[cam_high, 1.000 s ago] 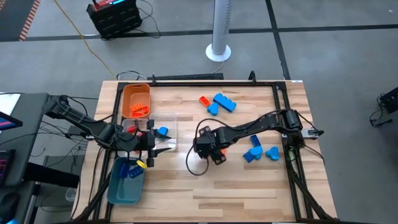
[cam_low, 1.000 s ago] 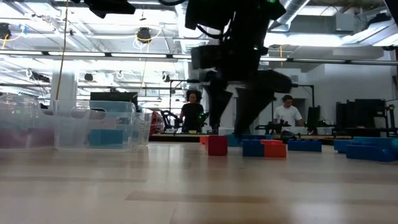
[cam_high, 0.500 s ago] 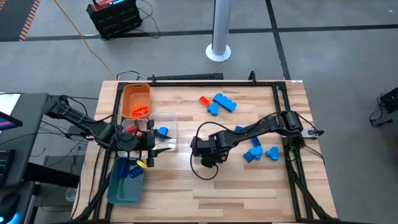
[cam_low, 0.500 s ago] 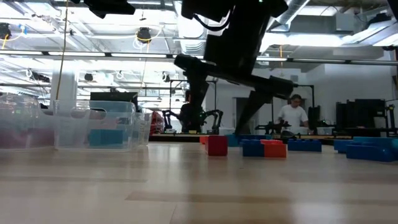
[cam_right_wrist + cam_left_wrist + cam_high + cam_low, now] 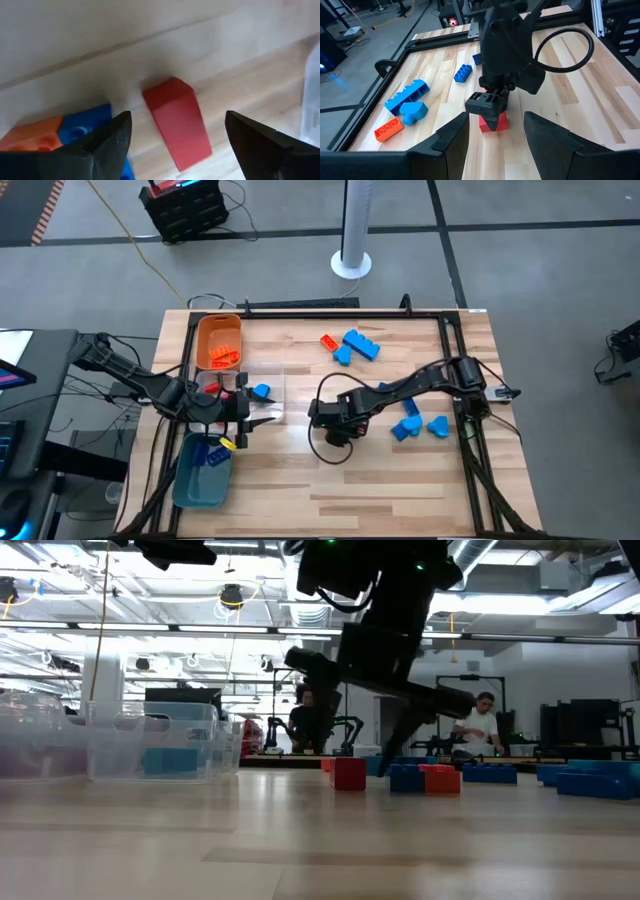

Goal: Sort blocks
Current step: Put the red block into the left transparent bin

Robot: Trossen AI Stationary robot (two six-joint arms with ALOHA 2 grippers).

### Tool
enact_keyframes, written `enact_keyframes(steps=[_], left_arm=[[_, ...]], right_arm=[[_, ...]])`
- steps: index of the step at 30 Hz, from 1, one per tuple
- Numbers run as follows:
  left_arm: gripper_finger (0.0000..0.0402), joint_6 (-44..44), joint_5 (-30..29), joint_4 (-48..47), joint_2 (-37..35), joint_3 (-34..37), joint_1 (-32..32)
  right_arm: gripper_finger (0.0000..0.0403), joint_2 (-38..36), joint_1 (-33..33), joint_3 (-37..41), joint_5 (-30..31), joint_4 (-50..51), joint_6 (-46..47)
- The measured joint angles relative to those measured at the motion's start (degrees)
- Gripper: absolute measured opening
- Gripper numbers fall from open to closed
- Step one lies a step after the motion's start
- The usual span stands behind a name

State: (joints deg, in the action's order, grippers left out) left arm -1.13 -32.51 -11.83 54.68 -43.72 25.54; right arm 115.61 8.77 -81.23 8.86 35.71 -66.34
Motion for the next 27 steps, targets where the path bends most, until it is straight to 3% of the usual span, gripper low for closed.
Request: enact_keyframes(steps=[14,27], left_arm=[[0.0183,-0.18,-0.02,-0.74,0.00,0.00,-0.02],[0.0183,-0.22,-0.01,-0.84,0.00,0.00,-0.01]], right_arm=[[0.0256,0.02,-1.15,1.18,-1.46,-2.11,2.02],[0.0114,-0.09,-1.89,1.14,-1.58,-1.18,6.80]])
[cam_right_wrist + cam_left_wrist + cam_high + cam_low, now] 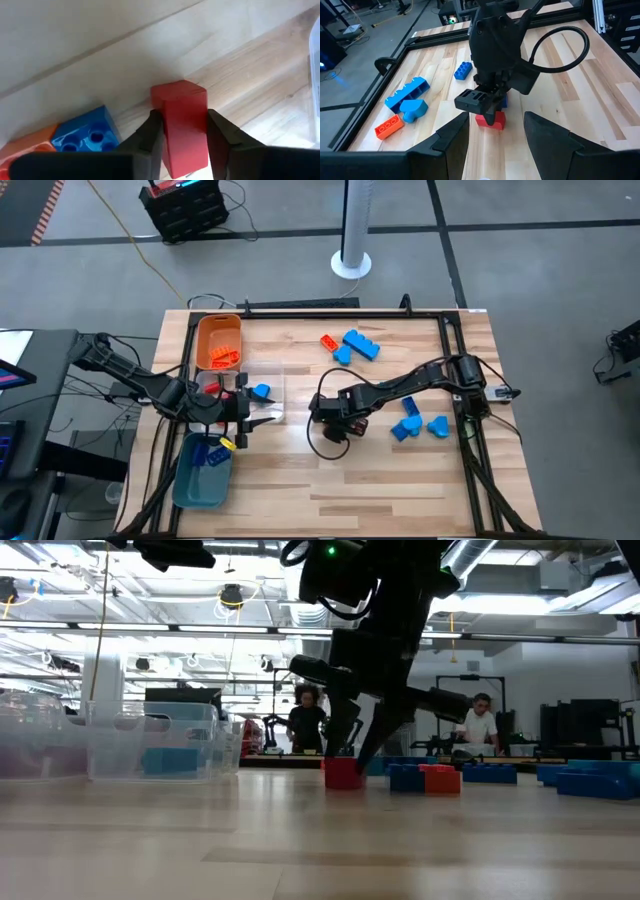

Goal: Sort blocks
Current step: Put the red block into the left transparent bin

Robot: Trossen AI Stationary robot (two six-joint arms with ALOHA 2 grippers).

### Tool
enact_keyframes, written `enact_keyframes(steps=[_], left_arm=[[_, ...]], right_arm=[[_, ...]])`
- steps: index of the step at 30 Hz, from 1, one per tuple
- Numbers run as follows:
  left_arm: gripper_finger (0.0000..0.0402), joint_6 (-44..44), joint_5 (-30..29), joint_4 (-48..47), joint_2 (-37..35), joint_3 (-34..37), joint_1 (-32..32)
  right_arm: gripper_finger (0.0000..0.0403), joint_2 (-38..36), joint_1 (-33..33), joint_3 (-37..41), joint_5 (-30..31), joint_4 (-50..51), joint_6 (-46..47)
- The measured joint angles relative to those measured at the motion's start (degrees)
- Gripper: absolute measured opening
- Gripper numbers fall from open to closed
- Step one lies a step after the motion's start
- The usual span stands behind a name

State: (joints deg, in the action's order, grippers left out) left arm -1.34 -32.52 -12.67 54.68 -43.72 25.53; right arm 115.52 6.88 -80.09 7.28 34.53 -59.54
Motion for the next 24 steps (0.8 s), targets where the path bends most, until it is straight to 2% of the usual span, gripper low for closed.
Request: enact_keyframes(steps=[6,12,18,24], left_arm=[[0.0183,-0.06,-0.01,-0.11,0.00,0.00,0.01],[0.0183,-0.44,-0.01,-0.90,0.00,0.00,0.01],[0.0183,-1.43,-0.01,-2.09,0.00,0.00,-0.01],[0.0183,-1.11,-2.38,-2.98,0.08,2.56,-1.71]], right_arm=[[0.0108,-0.02,-0.32,-0.02,0.02,-0.55,4.82],[0.0113,-0.09,-0.29,-1.08,0.33,0.48,5.57],[0.0113,-0.09,-0.31,-6.88,1.96,5.19,7.07],[0.0112,-0.11,-1.53,-13.36,1.93,13.71,14.93]])
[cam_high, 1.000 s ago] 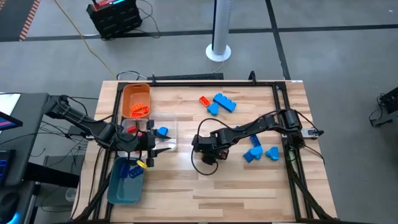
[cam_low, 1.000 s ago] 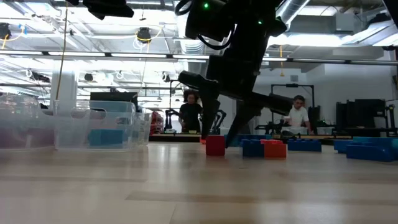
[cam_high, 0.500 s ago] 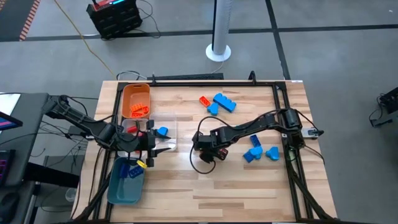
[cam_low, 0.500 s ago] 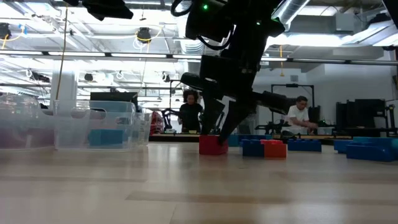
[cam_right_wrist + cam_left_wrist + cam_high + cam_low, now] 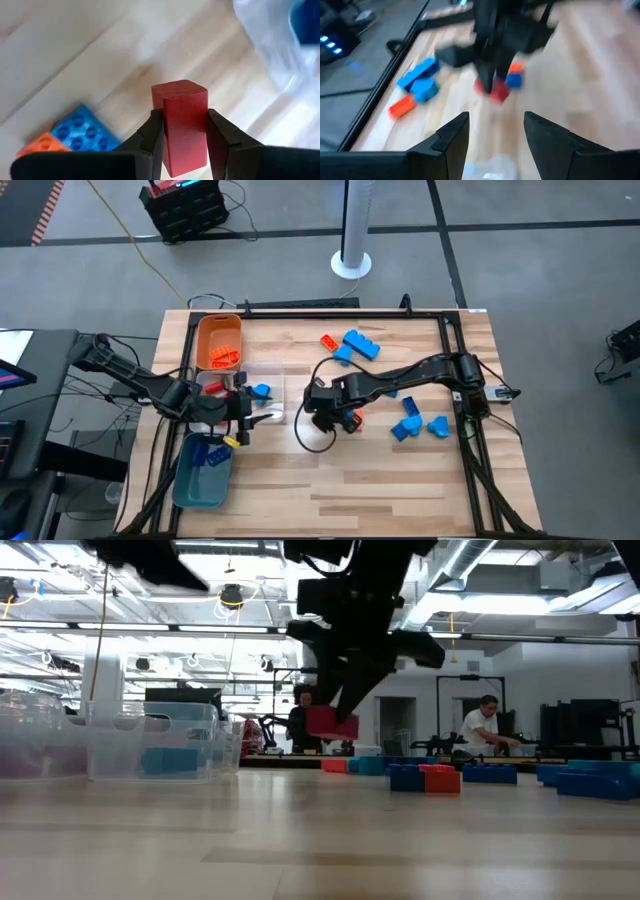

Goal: Sort blocks
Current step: Put the red block into the left transparent bin

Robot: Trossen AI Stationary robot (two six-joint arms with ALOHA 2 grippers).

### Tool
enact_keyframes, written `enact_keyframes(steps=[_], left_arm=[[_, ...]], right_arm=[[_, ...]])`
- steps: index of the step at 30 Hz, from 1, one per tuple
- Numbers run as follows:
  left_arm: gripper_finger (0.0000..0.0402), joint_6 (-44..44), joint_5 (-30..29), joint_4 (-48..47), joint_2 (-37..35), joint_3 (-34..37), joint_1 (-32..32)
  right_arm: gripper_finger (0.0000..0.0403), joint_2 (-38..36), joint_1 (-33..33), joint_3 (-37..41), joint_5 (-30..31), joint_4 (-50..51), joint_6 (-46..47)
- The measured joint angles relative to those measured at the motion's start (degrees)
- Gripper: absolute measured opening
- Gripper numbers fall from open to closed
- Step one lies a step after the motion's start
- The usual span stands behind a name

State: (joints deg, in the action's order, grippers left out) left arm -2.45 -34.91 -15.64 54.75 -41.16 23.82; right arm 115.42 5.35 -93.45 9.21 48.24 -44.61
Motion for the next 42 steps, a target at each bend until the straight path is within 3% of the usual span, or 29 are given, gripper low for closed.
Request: enact_keyframes(steps=[8,17,24,30,38,42], left_arm=[[0.0183,2.60,-4.15,6.46,0.03,4.74,-5.51],[0.0183,-0.17,-1.60,7.46,0.05,4.76,-6.00],[0.0183,1.97,-1.70,7.39,1.78,4.83,-7.51],[0.0183,5.36,-2.62,13.37,4.64,4.85,-8.53],[0.0183,7.62,-2.89,24.70,10.82,4.89,-10.23],[0.0183,7.47,-2.87,29.32,11.94,4.89,-10.98]], right_arm=[[0.0108,0.00,-1.92,-2.82,0.36,5.64,18.78],[0.0107,-0.51,-4.05,-2.82,0.44,2.78,19.44],[0.0107,-7.15,-5.94,-2.82,-0.80,-7.16,21.02],[0.0107,-13.73,-6.66,0.66,-12.24,-23.93,25.10],[0.0107,-16.70,-4.58,10.57,-12.96,-45.87,24.87],[0.0107,-16.52,-3.39,12.62,-12.97,-50.74,24.79]])
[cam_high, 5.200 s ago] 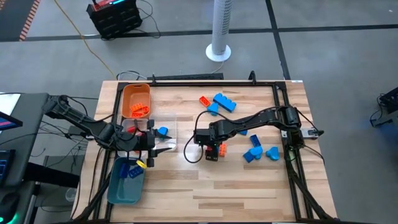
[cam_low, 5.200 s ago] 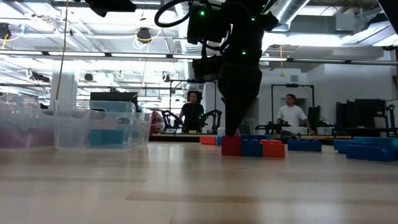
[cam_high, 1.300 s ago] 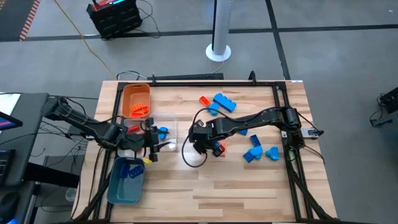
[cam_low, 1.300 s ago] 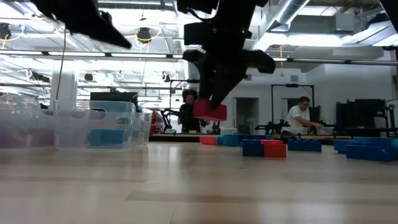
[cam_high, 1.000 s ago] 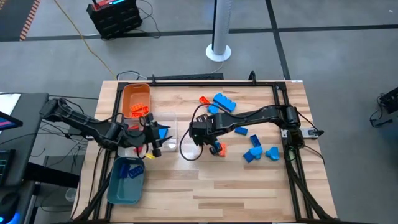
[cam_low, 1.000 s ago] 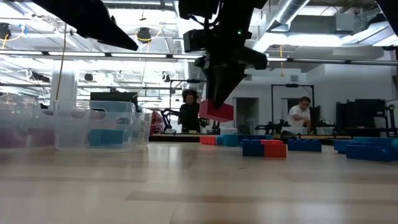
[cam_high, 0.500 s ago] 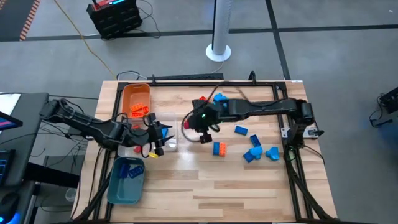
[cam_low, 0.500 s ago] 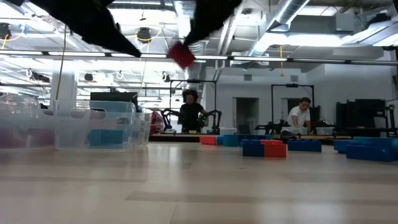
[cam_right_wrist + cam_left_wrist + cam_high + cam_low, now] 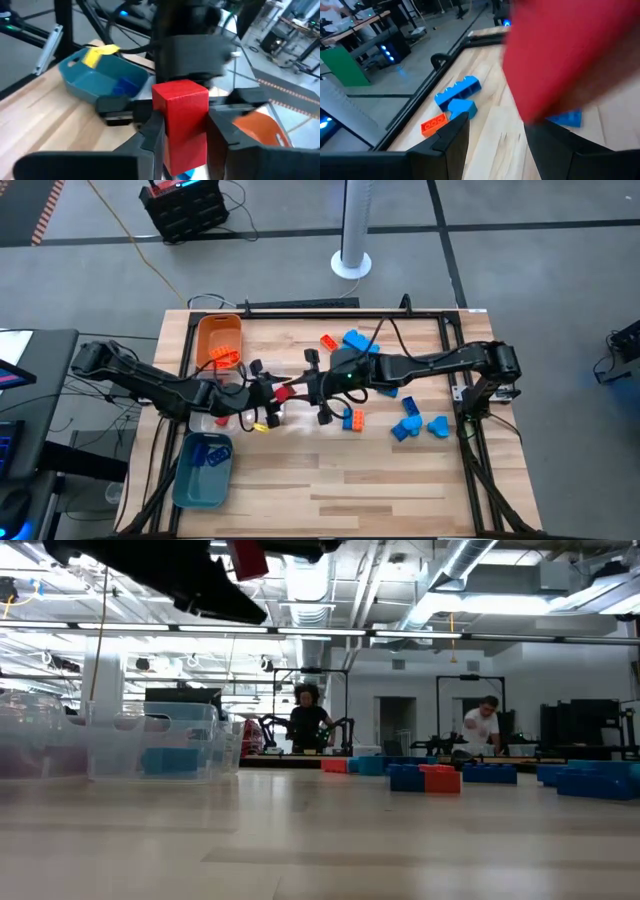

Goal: Sort blocks
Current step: Put the red block into the left transparent bin

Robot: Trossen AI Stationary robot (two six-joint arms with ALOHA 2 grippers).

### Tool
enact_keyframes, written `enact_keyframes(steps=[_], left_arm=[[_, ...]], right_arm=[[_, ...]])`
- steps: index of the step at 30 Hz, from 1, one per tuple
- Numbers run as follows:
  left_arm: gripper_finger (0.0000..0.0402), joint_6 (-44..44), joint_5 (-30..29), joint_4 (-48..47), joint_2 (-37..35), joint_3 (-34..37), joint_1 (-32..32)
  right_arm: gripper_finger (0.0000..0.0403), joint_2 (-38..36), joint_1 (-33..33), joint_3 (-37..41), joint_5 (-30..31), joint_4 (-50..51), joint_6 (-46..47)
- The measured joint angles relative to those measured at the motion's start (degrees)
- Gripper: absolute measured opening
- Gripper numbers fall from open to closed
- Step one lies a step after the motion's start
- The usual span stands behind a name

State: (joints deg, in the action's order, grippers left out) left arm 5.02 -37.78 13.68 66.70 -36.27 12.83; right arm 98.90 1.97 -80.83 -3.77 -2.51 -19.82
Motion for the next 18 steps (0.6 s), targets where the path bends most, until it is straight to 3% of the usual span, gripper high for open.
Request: enact_keyframes(steps=[18], left_arm=[[0.0183,2.47,1.90,8.43,0.00,0.00,1.37]], right_arm=[[0.0107,-0.07,-0.49,0.54,1.10,-1.61,-0.26]])
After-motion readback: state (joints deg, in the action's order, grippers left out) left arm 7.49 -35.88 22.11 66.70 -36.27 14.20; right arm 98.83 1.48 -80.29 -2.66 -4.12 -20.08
